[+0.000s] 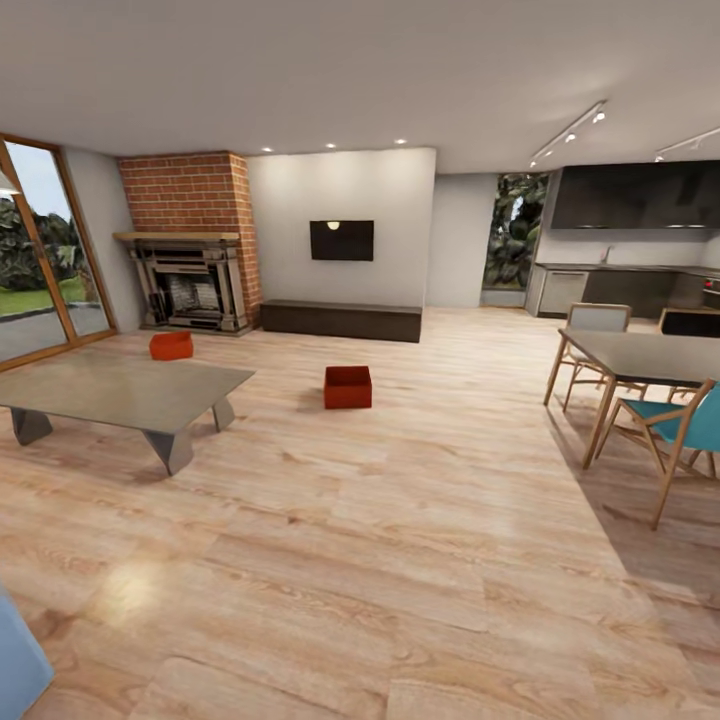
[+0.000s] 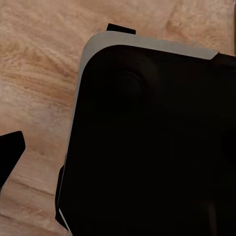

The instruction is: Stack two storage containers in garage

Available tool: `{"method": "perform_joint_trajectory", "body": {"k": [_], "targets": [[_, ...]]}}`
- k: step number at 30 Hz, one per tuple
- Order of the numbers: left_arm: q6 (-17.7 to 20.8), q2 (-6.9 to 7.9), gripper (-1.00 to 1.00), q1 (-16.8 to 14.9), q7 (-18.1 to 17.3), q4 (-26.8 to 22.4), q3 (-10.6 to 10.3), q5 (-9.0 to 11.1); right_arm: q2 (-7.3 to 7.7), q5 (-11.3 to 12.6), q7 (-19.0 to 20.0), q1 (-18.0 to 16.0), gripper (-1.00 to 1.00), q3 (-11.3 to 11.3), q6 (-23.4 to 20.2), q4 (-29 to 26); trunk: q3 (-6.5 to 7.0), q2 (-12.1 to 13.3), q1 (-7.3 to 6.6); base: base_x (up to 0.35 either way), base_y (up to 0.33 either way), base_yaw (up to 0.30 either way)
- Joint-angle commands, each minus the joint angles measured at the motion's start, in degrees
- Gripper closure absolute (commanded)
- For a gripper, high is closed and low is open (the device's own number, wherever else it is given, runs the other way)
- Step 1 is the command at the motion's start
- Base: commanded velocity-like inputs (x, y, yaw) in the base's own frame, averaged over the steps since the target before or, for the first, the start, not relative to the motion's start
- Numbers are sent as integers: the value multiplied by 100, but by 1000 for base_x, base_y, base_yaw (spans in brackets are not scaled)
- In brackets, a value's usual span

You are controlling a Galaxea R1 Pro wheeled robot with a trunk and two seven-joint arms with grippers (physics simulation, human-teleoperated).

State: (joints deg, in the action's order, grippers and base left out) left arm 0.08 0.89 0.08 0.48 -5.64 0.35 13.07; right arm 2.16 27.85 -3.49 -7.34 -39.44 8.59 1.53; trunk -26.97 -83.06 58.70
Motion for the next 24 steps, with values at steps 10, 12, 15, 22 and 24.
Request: {"method": "perform_joint_trajectory", "body": {"k": [10,12,15,22,24], "targets": [[1,2,-100,1,5,-8,0,29,0,45,-2,-5,-100,-43,50,14,-5,-2,3,325,0,0],[1,1,-100,1,5,-8,0,29,1,45,-2,-5,-100,-41,49,14,-5,-2,3,325,0,0],[1,0,-100,1,5,-8,1,29,3,45,-2,-5,-100,-39,47,14,-5,-2,3,326,0,0],[-1,4,-100,1,5,-8,1,29,3,45,-2,-3,-100,-40,46,14,-5,-2,3,326,0,0],[-5,6,-100,1,5,-8,0,29,3,47,-2,-4,-100,-39,46,14,-5,-2,3,325,0,0]]}}
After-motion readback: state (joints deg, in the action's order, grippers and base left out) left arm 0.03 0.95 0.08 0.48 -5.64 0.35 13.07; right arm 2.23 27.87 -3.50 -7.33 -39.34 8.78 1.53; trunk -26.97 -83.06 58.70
